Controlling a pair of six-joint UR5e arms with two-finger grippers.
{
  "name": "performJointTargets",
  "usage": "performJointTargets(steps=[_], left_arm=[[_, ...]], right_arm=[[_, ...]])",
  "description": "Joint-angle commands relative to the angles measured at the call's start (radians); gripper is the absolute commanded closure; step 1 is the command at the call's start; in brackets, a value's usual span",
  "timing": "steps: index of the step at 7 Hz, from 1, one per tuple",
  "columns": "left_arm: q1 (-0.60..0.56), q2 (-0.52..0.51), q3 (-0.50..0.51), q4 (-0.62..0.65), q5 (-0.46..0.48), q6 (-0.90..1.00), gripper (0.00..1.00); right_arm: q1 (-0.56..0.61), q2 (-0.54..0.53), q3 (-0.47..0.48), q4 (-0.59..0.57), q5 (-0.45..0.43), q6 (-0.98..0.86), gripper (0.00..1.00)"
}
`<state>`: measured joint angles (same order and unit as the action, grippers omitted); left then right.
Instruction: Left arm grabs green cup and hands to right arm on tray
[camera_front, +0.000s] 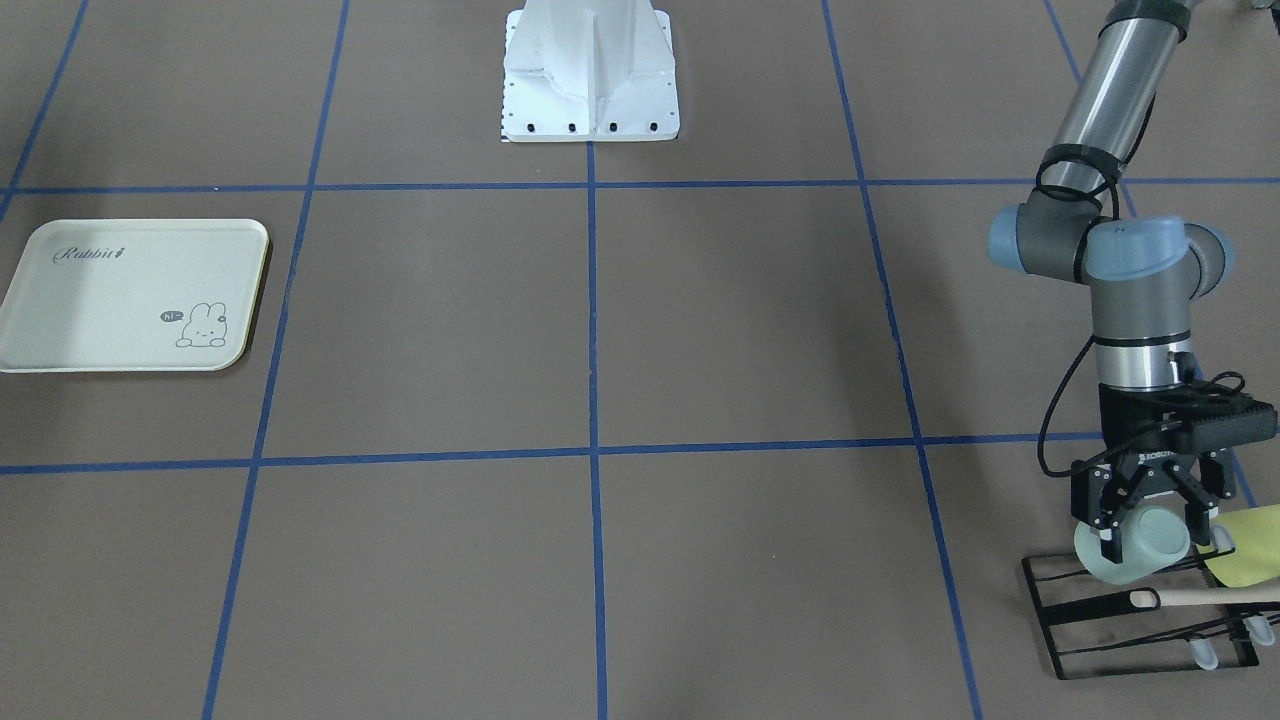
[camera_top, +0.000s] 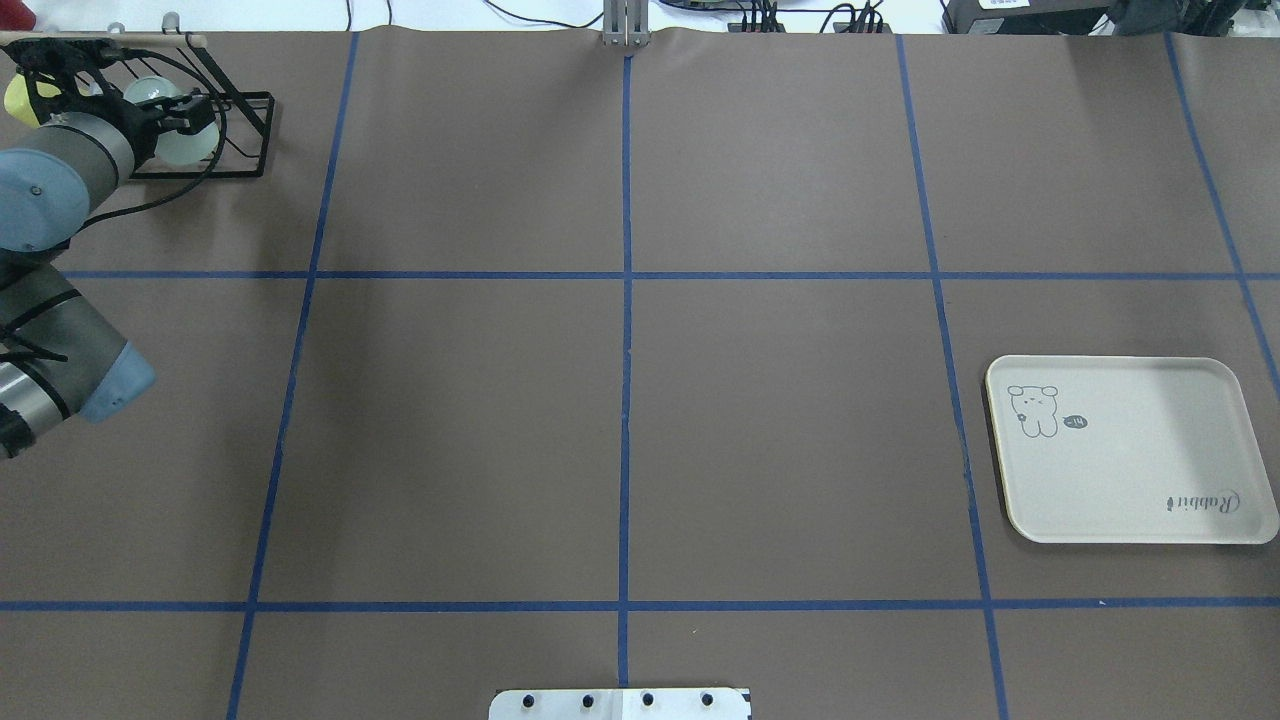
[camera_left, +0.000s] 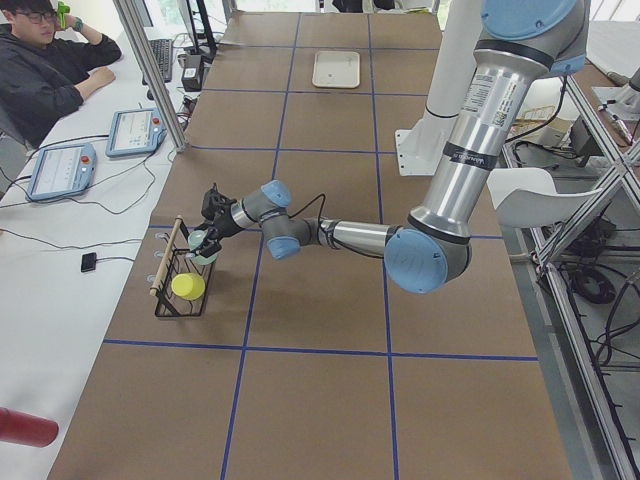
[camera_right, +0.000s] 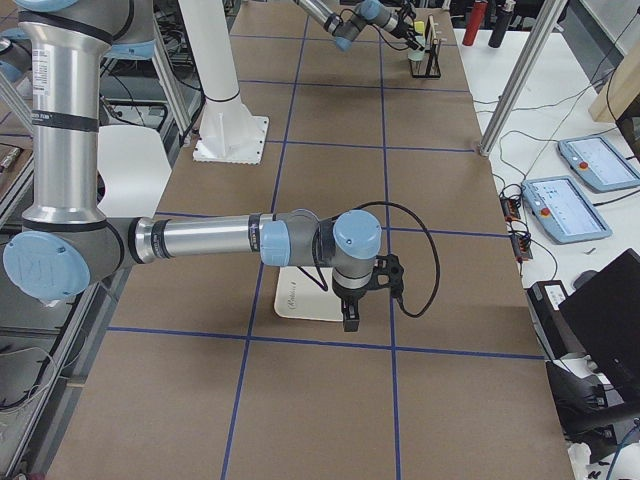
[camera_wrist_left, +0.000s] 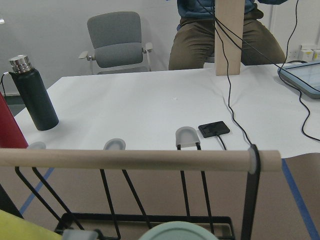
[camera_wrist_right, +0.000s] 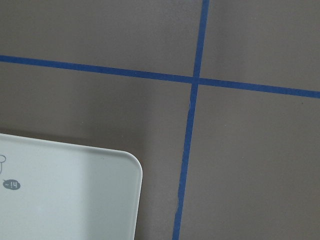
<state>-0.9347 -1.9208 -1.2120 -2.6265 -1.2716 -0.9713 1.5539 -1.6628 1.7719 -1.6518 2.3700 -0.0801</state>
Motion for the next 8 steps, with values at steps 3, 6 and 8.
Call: performJointTargets(steps=[3, 6, 8], left_arm=[[-0.001, -0.006, 0.005, -0.007, -0.005, -0.003, 0.23], [-0.033, -0.006, -0.007, -0.004, -0.017, 0.002, 0.47], [-0.087, -0.006, -0.038, 0.005, -0.121, 0.040, 0.55]], right_arm=[[0.000, 0.000, 0.000, 0.000, 0.000, 0.000, 0.01], [0.000, 0.000, 0.000, 0.001, 0.000, 0.000, 0.01], [0.000, 0.000, 0.000, 0.000, 0.000, -0.001, 0.01]])
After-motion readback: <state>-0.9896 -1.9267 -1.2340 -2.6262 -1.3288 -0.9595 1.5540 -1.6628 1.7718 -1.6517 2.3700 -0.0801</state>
